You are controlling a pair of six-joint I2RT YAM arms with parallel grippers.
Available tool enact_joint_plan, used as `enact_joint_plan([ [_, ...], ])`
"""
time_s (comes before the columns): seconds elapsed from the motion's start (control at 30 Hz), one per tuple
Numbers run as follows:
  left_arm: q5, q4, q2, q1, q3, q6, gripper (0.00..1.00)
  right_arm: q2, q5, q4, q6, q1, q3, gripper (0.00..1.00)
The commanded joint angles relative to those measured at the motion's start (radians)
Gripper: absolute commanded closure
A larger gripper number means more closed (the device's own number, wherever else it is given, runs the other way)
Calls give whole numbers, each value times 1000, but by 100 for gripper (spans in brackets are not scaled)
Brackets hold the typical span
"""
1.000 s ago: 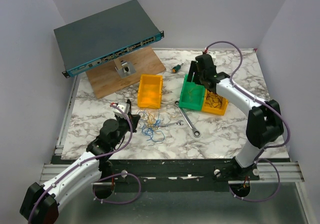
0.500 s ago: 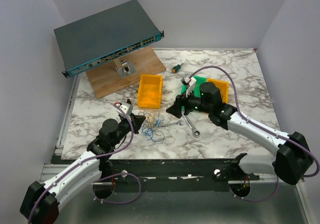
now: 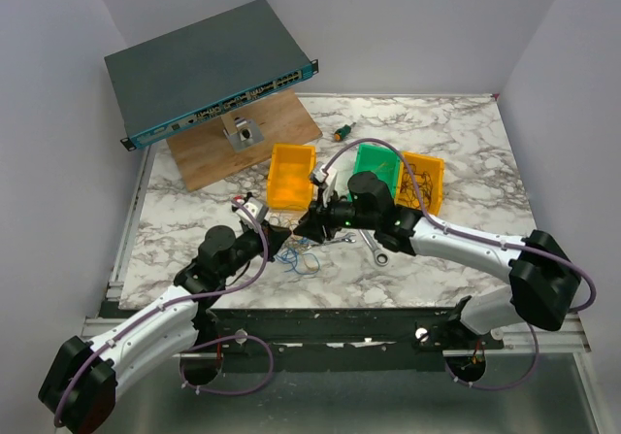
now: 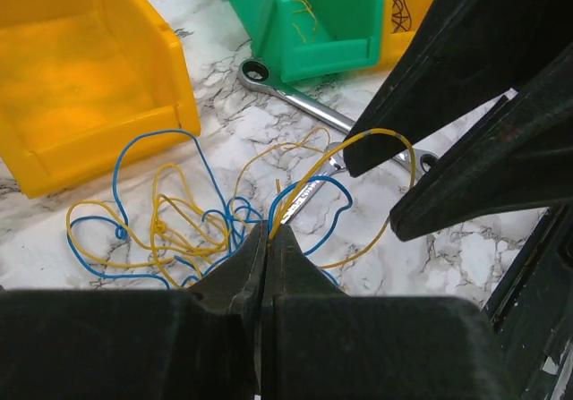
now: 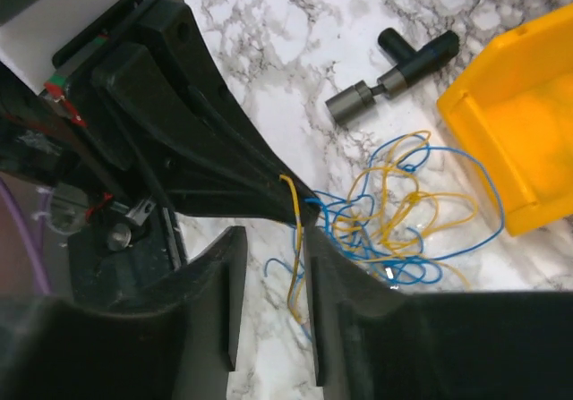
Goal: Untangle the cables
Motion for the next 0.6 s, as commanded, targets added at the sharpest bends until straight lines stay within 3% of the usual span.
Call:
enact_joint_plan([
  [0.0,37,36,-10,-7,22,14,100,28,52,21,-17,20,57,76],
  [0.03,43,36,-7,-8,25,16,100,27,55,26,-12,21,57,88],
  [0.07,48,34,-5,-8,27,16,91,20,64,31,-6,20,58,98],
  [0.17,33,22,-6,-8,30,11,68,-17,79,39,20,21,64,99],
  [0.23,14,8,-19,-8,30,7,58,-44,95,32,42,20,80,99],
  [0.57,-38,-4,-50,-8,16,5,53,-156,76,-65,146,21,241,99],
])
